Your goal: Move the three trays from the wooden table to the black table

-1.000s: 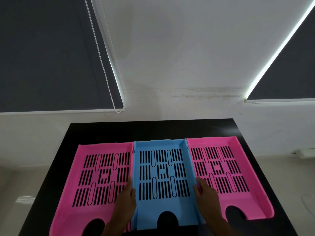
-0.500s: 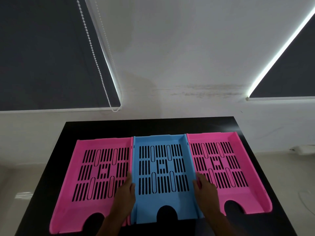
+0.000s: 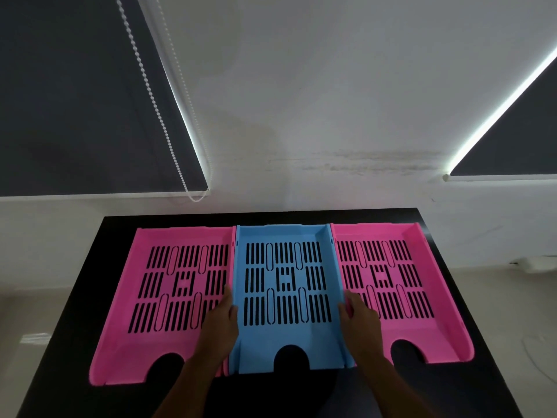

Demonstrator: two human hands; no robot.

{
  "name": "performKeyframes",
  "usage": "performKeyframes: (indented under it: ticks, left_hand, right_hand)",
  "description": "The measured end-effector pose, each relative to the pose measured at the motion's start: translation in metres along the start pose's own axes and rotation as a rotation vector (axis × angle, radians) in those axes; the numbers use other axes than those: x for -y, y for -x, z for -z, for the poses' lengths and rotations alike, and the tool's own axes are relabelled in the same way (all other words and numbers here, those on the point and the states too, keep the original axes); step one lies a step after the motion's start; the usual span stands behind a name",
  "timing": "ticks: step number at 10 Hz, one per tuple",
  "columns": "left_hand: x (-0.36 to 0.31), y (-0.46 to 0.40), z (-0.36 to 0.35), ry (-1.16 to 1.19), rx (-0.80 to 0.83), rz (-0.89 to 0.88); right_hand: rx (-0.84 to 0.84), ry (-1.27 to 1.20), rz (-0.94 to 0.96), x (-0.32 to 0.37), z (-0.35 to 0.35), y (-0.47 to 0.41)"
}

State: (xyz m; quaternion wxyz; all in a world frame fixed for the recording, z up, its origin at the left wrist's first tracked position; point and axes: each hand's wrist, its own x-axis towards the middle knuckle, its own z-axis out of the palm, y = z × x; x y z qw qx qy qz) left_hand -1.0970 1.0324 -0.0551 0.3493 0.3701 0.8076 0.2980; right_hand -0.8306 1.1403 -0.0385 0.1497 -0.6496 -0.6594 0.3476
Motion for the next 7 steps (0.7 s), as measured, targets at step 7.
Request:
performKeyframes:
  ticks: [7]
  left_hand:
    - [-0.014,0.028,-0.002,-0.1,-0.057,-0.115]
  right_hand:
    - [-0.039,-0.099,0.001,0.015,0.017,0.013]
